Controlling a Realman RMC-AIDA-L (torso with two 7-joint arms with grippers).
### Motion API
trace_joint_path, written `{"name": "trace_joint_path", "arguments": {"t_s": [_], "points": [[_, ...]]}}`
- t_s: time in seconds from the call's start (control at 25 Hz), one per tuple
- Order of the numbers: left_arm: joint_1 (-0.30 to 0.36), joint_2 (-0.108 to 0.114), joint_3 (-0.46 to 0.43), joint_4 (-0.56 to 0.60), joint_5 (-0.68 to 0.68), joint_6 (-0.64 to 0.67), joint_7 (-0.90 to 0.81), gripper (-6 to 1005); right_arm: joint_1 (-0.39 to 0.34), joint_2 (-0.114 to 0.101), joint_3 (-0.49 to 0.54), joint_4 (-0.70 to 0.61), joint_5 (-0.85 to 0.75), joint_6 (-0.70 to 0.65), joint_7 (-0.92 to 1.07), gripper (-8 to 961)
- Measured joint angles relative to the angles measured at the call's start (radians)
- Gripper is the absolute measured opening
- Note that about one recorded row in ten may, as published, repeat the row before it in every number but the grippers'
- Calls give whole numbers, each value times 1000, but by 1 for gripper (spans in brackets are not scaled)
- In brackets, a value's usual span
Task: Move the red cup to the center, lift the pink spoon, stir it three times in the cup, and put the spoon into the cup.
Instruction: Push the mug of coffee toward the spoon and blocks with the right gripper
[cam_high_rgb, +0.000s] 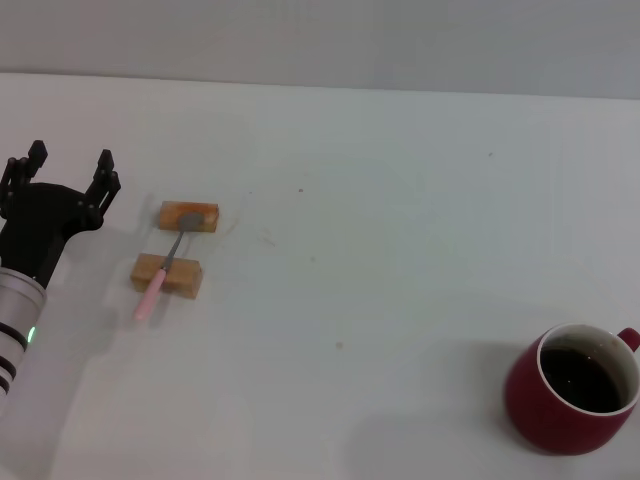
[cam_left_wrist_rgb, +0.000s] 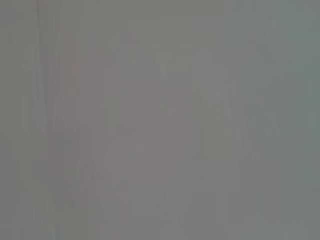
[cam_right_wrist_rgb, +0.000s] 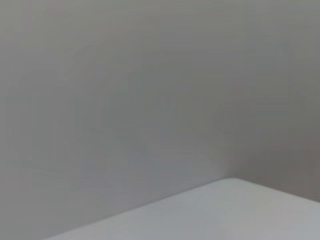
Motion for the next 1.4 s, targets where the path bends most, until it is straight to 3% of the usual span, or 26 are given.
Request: {"name": "trace_joint_path", "arguments": {"t_s": [0.44,1.4], "points": [[-23,0,-3,4,0,-20,8,784,-25,0,-15,41,-119,2,-61,0],[-42,0,-14,13,0,-22,8,783,-55,0,-92,84,-215,40,-78,-1]]}}
